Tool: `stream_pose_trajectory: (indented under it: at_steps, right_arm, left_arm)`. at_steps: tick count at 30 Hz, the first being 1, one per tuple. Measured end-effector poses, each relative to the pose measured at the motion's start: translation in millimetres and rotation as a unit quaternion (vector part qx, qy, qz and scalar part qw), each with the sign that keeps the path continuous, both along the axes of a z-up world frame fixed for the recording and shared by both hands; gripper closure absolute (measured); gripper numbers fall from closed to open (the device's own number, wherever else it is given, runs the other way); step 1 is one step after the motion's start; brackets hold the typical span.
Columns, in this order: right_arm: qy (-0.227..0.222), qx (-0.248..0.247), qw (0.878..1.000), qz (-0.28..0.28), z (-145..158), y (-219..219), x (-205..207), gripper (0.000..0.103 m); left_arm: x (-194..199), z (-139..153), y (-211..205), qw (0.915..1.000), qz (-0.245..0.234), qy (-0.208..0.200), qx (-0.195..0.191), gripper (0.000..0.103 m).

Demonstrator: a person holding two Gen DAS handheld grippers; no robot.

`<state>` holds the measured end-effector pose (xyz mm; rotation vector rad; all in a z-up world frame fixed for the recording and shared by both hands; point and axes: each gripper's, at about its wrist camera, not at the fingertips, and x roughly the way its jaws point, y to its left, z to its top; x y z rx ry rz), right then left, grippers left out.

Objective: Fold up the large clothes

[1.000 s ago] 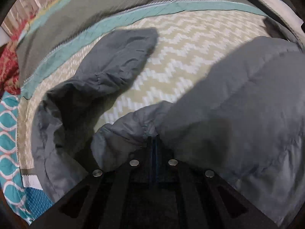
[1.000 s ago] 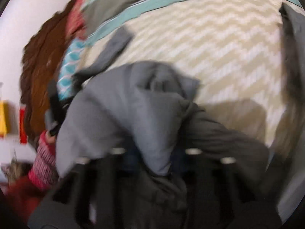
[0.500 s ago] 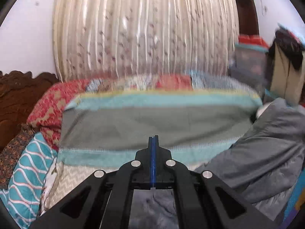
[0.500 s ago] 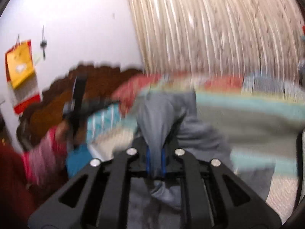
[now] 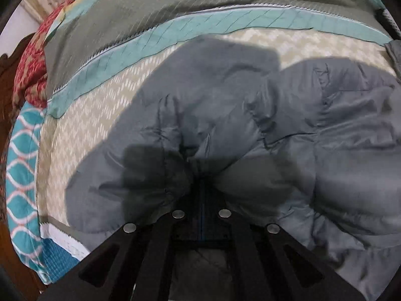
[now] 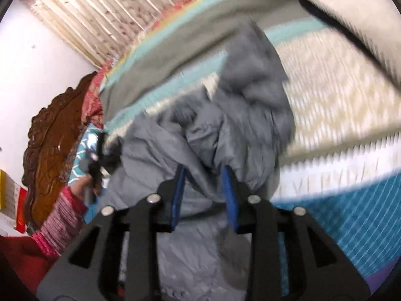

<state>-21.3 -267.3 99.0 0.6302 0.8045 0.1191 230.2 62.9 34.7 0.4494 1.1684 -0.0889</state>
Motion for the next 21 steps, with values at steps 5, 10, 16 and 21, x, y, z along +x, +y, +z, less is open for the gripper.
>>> stream_pose_trajectory:
  at_steps: [5, 10, 16, 21]
  right_arm:
    - [-0.083, -0.055, 0.995, 0.030, 72.6, 23.6, 56.9, 0.024]
    - [0.024, -0.121, 0.990, 0.072, 59.1, 66.3, 150.9, 0.011]
    - [0.138, -0.064, 0.987, 0.061, -28.5, 69.8, 169.5, 0.011]
    - [0.147, -0.028, 0.984, 0.101, -44.1, 93.0, 164.4, 0.011]
  left_arm:
    - [-11.2, -1.2, 10.1, 0.9998, 0.014, -0.015, 0.007, 0.077]
    - [-26.3, 13.0, 31.5, 0.9993, 0.032, -0.013, -0.013, 0.077]
    - [-52.8, 114.8, 14.5, 0.9854, -0.054, -0.126, -0.101, 0.076]
    - [-15.6, 106.4, -53.8, 0.9752, -0.181, -0.088, -0.091, 0.075]
